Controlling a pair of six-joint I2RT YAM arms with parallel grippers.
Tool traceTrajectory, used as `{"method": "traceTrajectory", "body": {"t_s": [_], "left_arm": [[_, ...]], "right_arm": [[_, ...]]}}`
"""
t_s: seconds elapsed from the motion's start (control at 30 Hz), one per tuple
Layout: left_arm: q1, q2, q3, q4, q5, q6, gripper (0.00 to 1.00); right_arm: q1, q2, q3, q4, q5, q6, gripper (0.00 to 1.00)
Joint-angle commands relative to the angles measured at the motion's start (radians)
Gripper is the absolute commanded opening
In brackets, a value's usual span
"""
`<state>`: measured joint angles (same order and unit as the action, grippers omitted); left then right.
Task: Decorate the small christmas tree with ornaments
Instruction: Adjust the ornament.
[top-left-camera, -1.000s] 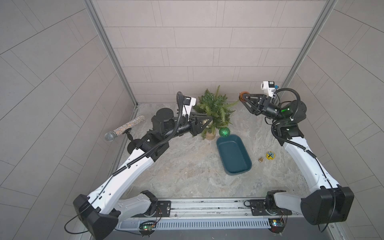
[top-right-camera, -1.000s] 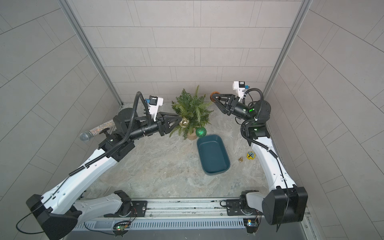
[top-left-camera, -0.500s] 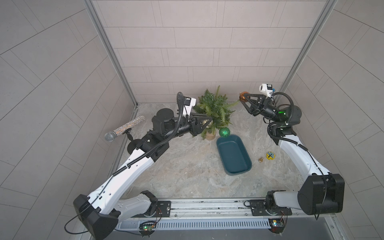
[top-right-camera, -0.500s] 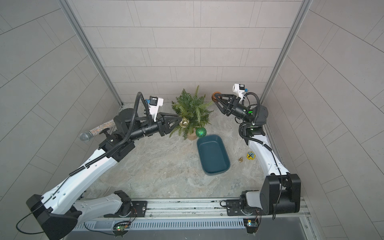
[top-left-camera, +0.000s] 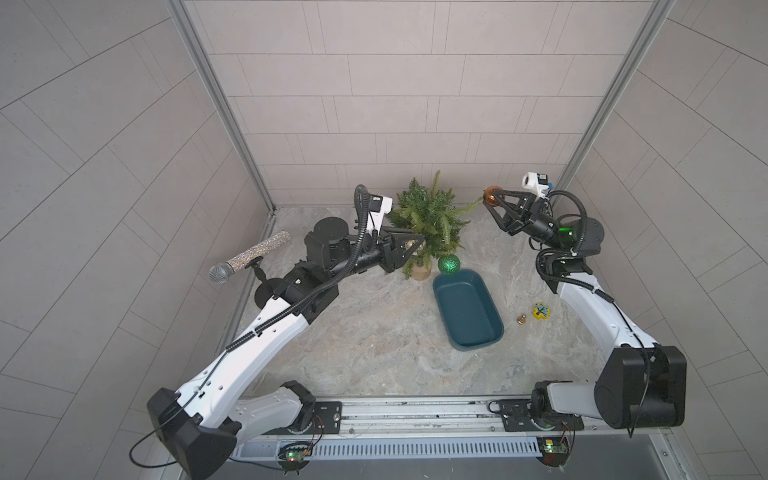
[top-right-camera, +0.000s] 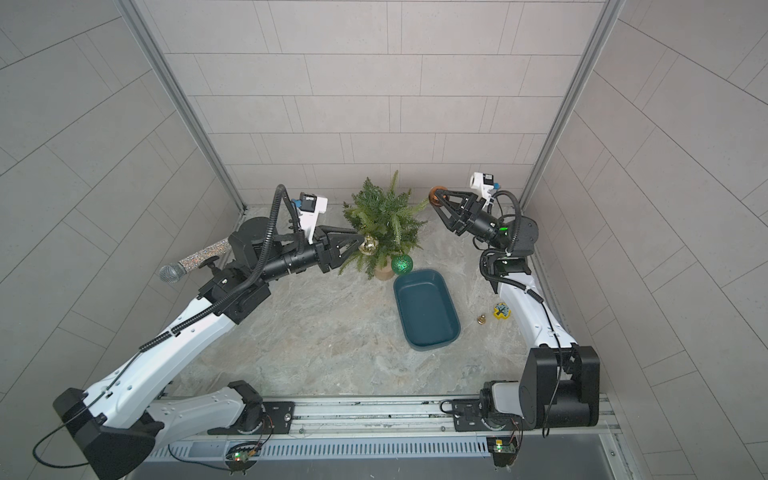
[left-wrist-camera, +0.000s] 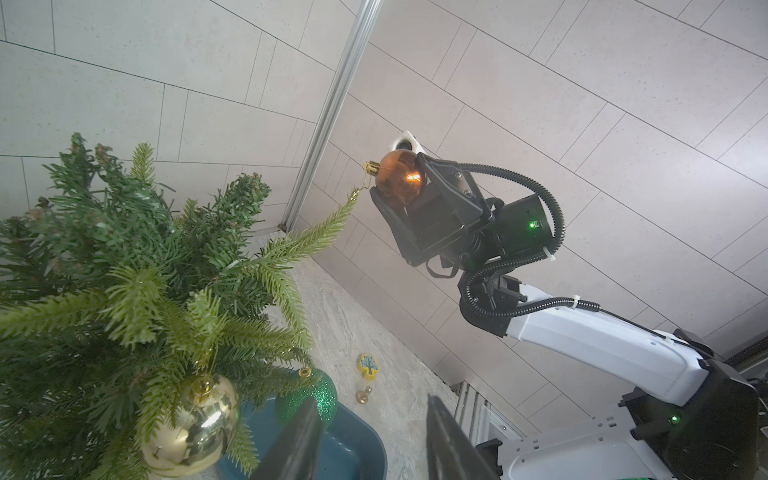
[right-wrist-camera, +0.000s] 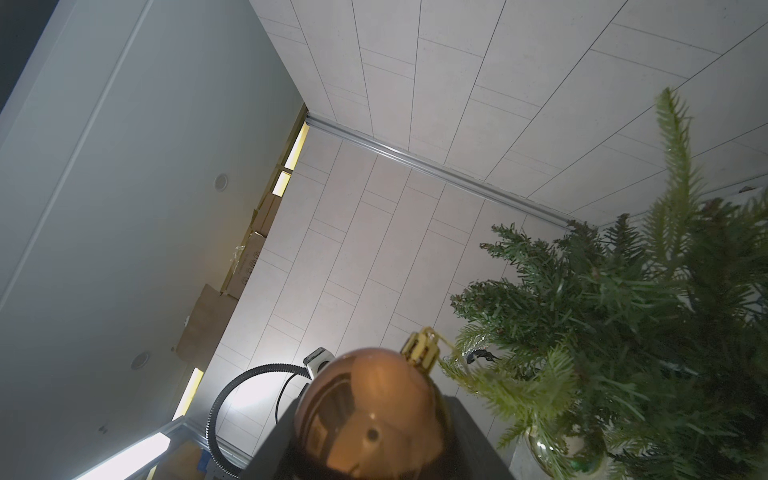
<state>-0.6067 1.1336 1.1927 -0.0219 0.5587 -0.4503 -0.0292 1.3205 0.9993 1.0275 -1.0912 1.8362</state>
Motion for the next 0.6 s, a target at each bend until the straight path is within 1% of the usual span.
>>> {"method": "traceTrajectory", "body": {"t_s": [0.0, 0.2, 0.33, 0.5, 0.53, 0.57], "left_arm": [[0.007, -0.009, -0.008, 0.013, 0.004, 0.019, 0.45], [0.008, -0.001, -0.006, 0.016, 0.002, 0.017, 0.45], [0.008, 0.031, 0.035, -0.007, 0.008, 0.001, 0.47], [0.008, 0.082, 0.091, 0.015, 0.048, -0.047, 0.49], [0.008, 0.090, 0.098, 0.022, 0.055, -0.062, 0.49], [0.008, 0.095, 0.103, 0.029, 0.057, -0.078, 0.49]], "right_arm": [[-0.005, 0.010, -0.001, 0.128, 0.012, 0.090, 0.47], [-0.006, 0.031, -0.001, 0.211, 0.019, 0.149, 0.47], [-0.005, 0.007, 0.000, 0.236, 0.017, 0.170, 0.47], [0.007, -0.054, -0.024, 0.218, 0.004, 0.140, 0.47], [0.010, -0.073, -0.033, 0.188, -0.004, 0.105, 0.47], [0.012, -0.101, -0.040, 0.109, -0.016, 0.038, 0.47]]}}
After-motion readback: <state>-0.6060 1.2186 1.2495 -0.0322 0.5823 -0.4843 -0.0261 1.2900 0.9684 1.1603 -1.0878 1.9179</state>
